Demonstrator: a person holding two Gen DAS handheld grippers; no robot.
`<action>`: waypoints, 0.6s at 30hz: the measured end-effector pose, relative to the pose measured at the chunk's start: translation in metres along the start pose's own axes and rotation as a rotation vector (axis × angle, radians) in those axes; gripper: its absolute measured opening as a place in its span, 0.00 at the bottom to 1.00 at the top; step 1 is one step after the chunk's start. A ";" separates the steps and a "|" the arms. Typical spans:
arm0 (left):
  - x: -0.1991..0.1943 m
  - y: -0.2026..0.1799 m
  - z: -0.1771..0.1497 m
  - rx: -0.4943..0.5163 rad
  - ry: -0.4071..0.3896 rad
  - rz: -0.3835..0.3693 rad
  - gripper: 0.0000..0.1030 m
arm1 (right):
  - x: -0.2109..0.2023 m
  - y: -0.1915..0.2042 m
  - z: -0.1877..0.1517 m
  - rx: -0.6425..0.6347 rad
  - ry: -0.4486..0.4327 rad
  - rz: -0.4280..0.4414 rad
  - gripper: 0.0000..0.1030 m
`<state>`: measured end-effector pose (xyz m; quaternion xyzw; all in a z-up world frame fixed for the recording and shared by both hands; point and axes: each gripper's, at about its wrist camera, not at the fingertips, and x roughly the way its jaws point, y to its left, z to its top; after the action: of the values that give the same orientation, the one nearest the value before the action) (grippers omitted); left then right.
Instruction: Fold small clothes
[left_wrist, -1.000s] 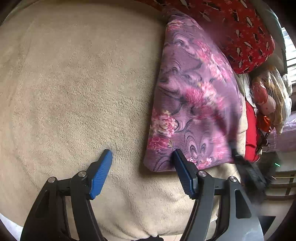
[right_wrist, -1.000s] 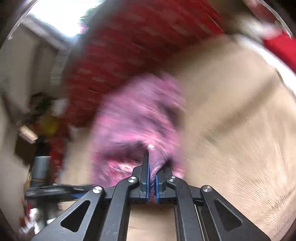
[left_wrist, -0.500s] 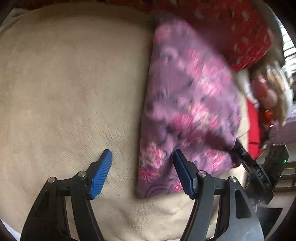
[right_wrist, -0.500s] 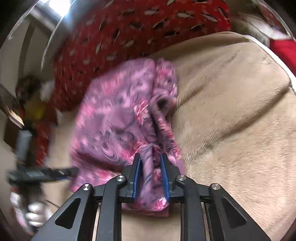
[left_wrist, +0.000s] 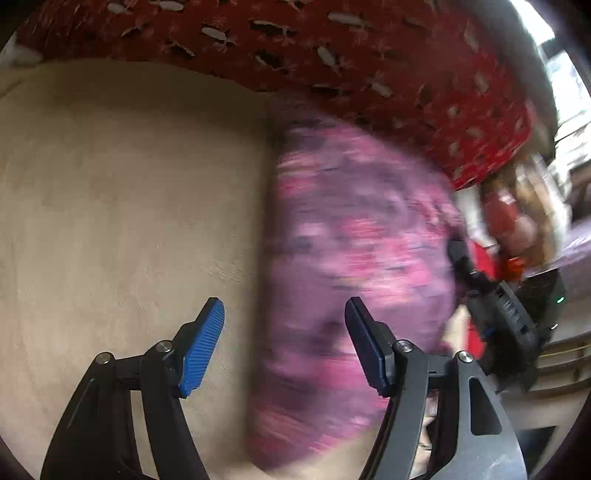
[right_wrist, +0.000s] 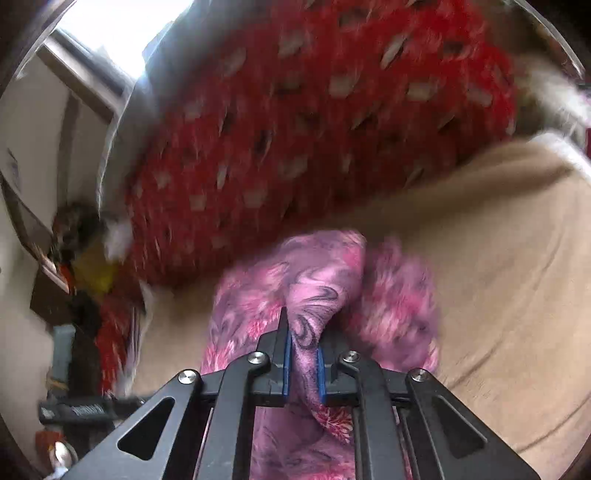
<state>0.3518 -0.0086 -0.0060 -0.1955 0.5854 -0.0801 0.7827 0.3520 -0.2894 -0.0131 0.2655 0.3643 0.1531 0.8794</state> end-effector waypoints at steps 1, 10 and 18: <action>0.012 -0.002 0.000 0.014 0.020 0.034 0.67 | 0.009 -0.016 -0.005 0.046 0.024 -0.052 0.09; -0.001 0.006 -0.028 -0.037 -0.033 0.002 0.67 | -0.047 -0.009 -0.028 -0.028 -0.022 -0.002 0.26; 0.005 -0.014 -0.068 0.086 -0.026 0.141 0.69 | -0.052 0.001 -0.070 -0.160 0.093 -0.143 0.33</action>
<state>0.2901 -0.0375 -0.0213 -0.1210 0.5833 -0.0474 0.8018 0.2661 -0.2872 -0.0248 0.1605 0.4092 0.1306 0.8887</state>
